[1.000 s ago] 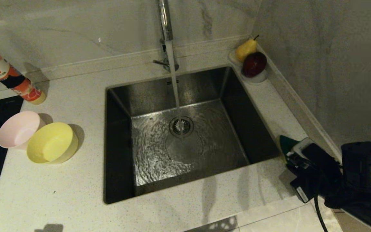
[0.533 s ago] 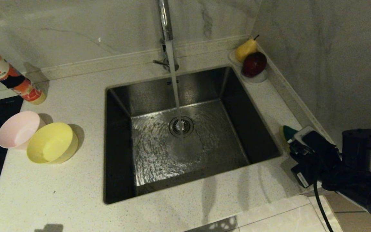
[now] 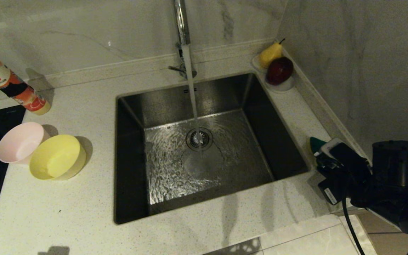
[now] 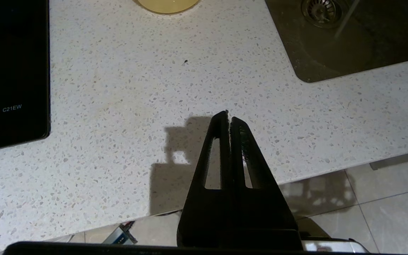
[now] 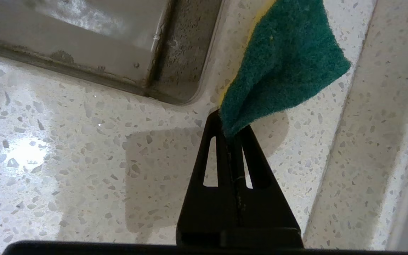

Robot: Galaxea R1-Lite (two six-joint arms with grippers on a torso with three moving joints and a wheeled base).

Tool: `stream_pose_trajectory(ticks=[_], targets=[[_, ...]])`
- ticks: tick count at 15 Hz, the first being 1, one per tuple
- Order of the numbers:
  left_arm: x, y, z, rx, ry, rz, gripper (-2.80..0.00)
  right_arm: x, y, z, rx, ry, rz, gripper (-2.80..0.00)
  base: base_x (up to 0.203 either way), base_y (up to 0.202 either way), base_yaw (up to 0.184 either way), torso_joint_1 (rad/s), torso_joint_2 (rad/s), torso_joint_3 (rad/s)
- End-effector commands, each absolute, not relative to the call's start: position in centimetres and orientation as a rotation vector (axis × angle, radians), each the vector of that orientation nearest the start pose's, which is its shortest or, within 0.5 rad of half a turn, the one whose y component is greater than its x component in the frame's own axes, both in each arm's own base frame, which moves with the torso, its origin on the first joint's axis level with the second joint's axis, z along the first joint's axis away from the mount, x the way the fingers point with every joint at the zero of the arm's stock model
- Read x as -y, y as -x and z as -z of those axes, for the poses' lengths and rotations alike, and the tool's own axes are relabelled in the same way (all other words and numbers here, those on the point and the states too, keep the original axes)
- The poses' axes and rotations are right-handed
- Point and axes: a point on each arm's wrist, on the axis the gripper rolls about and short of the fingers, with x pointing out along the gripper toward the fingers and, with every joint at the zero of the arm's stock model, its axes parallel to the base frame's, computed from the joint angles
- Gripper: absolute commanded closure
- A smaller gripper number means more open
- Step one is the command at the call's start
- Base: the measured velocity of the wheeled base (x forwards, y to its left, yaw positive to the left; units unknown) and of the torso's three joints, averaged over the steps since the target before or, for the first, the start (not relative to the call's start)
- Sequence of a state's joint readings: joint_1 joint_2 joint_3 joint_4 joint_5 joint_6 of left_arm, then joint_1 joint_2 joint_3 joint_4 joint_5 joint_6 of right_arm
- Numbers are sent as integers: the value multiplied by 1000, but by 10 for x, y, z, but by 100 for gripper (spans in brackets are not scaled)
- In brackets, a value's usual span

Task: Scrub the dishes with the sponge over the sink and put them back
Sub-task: Put down the sponge

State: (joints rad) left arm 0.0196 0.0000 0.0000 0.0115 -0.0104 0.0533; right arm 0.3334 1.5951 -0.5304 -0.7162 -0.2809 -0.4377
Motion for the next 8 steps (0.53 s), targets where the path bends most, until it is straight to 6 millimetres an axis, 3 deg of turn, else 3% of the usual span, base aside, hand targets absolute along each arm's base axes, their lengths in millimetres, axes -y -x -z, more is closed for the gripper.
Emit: stream_pose_trajectory(ticks=[1,2,3,8], targets=[[1,23,-74,-15,-53,-10,0,-77,-241,-150,-309,539,-121,0,0,0,0,0,0,0],[1,23,-74,-16,-53,-9,0,-77,-241,-150,-310,538,-121,0,0,0,0,0,0,0],[1,23,-74,-16,-53,-9,0,-77,-241,-150,-310,536,-119,-280,0,0,0,0,0,0],[1,23,-74,-16,-53,-9,0,-75,-237,-151,-308,533,-118,-280,0,0,0,0,0,0]])
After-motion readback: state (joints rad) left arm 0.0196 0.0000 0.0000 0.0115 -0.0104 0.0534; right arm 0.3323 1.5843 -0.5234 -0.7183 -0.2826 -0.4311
